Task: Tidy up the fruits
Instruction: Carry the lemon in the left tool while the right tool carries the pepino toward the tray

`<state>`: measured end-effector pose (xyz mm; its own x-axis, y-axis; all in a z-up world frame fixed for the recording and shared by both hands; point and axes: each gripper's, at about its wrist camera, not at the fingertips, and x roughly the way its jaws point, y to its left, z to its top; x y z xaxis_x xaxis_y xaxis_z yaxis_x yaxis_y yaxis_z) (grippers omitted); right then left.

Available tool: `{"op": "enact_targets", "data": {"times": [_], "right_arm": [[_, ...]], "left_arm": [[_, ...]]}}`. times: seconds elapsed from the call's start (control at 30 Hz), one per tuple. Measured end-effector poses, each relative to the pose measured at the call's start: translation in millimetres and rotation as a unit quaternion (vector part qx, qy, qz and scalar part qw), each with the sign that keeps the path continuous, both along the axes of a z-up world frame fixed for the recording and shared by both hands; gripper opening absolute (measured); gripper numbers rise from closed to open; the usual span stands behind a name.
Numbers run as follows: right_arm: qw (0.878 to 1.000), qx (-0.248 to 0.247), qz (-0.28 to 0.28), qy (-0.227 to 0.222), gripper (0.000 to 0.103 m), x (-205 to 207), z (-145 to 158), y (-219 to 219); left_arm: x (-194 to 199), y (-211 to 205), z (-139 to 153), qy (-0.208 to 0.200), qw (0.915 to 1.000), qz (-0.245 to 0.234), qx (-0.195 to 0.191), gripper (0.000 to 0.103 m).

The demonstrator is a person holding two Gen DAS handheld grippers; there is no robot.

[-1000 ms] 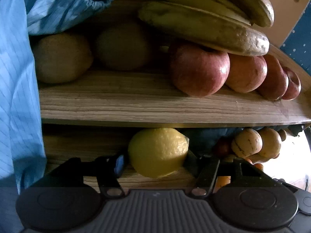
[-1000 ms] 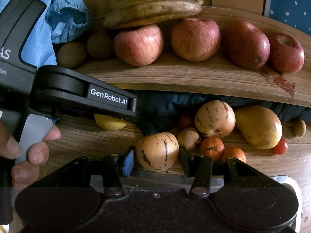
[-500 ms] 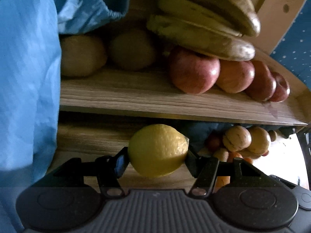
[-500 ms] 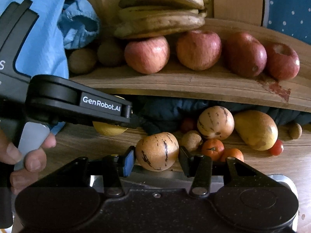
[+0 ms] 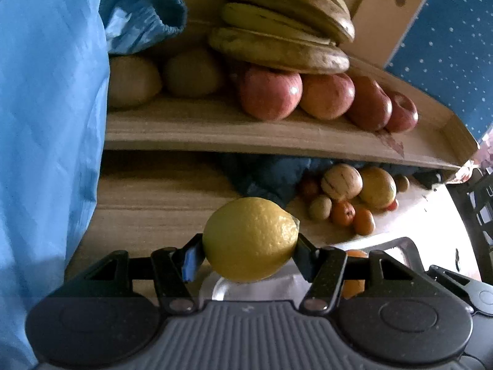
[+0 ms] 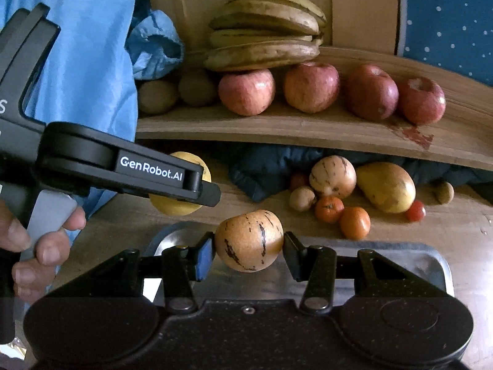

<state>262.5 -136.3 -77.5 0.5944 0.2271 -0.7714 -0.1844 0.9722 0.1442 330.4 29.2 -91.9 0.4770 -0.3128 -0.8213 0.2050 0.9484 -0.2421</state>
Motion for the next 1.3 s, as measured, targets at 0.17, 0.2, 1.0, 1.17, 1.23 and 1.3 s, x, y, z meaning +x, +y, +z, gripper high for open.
{"op": "enact_targets", "data": {"times": [0.17,0.2,1.0,1.17,1.23,1.3], "right_arm": [[1.000,0.004,0.000,-0.003,0.050,-20,4,0],[1.000,0.005,0.001,-0.002,0.050,-24,5,-1],[0.990,0.043,0.123,0.045,0.050,-79,-3,8],[0.986,0.035,0.150,0.062,0.050,-86,-4,11],[0.985,0.035,0.152,0.068,0.050,-87,-4,11],[0.985,0.036,0.155,0.072,0.050,-89,-3,11]], "left_arm": [[-15,4,3,0.000,0.9998,-0.020,-0.003,0.065],[-15,3,2,0.001,0.9997,-0.023,-0.003,0.065],[-41,9,-13,0.018,0.9886,-0.149,-0.008,0.065],[-51,7,-13,0.009,0.9860,-0.167,0.006,0.065],[-55,5,-13,0.008,0.9849,-0.173,0.009,0.065],[-59,5,-13,0.006,0.9837,-0.179,0.010,0.065]]}}
